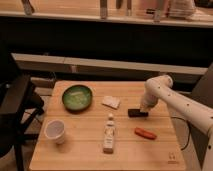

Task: Push the eraser across the table

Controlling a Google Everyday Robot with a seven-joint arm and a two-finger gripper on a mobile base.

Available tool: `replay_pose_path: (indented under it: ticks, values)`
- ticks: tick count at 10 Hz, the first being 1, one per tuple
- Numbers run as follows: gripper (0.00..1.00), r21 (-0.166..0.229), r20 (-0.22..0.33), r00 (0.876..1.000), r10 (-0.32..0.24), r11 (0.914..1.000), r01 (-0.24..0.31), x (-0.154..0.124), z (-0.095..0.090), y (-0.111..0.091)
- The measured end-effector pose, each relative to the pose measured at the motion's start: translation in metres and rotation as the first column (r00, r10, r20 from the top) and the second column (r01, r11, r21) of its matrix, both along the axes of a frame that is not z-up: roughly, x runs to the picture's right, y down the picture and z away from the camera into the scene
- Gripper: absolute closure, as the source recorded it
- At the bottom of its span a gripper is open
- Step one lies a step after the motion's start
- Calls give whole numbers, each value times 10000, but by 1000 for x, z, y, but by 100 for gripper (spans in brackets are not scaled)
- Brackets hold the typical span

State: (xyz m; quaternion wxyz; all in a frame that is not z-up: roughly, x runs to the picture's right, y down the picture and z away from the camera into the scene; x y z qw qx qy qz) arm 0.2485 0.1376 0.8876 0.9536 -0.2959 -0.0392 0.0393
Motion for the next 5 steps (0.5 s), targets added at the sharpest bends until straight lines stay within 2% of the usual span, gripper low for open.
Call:
replay_pose_path:
  ticks: [5]
  values:
    - [100,-53,52,10000,-62,10000,62,-5,0,0]
